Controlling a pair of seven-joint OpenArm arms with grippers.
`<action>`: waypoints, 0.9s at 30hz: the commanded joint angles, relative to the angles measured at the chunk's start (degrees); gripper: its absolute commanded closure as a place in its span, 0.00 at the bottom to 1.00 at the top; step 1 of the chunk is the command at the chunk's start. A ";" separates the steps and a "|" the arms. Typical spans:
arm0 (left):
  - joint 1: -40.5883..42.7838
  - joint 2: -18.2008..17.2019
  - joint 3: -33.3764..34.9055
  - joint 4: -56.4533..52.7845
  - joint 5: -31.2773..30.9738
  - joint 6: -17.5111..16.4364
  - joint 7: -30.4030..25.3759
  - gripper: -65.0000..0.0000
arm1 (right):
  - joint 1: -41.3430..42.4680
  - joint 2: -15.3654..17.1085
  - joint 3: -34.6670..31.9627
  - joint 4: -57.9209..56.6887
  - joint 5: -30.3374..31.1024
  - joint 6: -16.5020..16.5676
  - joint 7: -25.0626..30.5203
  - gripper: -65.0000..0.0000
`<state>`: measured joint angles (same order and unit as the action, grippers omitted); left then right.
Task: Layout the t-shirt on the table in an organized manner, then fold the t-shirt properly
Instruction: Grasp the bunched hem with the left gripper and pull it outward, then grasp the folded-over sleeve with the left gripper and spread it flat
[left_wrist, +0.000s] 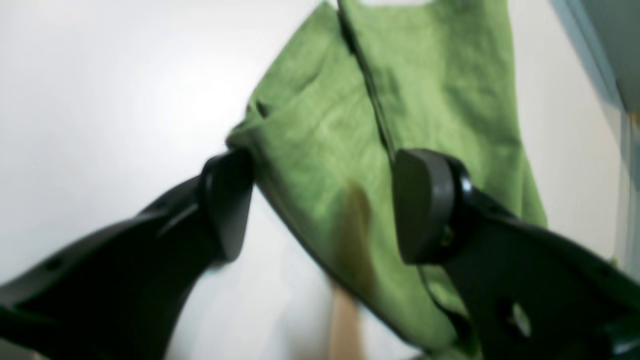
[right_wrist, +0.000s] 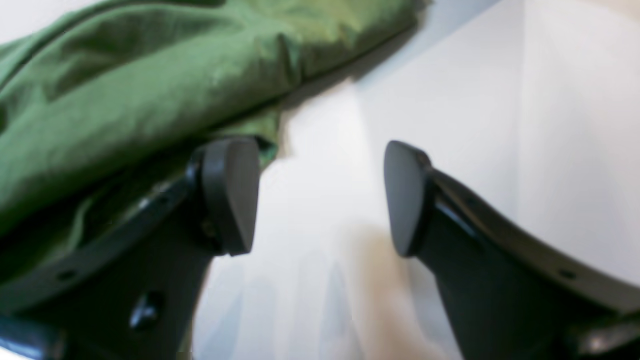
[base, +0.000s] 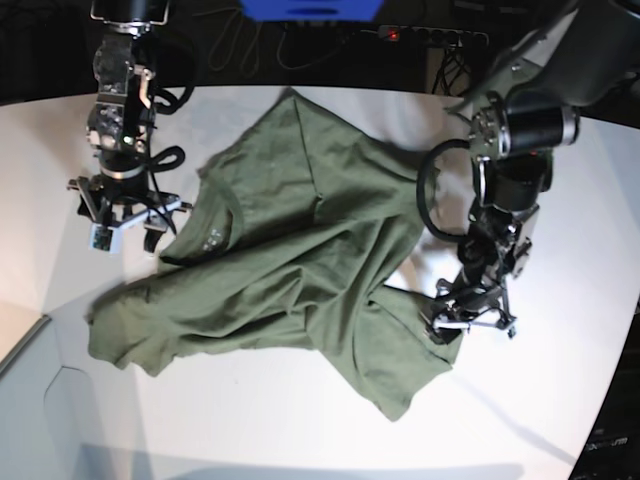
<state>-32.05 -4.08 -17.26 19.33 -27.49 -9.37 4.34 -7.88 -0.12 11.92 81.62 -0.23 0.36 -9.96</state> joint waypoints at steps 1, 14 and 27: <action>-0.69 0.16 0.07 -1.35 0.54 1.59 1.68 0.39 | 0.36 0.34 -0.01 1.06 -0.08 0.03 1.38 0.43; 2.03 -3.70 -0.28 -1.97 -2.19 1.50 1.33 1.00 | 0.80 0.43 -0.01 1.06 -0.08 0.03 1.38 0.43; 12.14 -14.34 -0.11 0.05 -19.94 0.97 8.45 1.00 | 1.95 0.16 -1.42 0.62 -0.08 0.03 1.65 0.43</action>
<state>-21.67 -17.89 -17.47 20.38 -49.58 -13.82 8.56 -6.68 0.01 10.74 81.36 -0.25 0.34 -9.85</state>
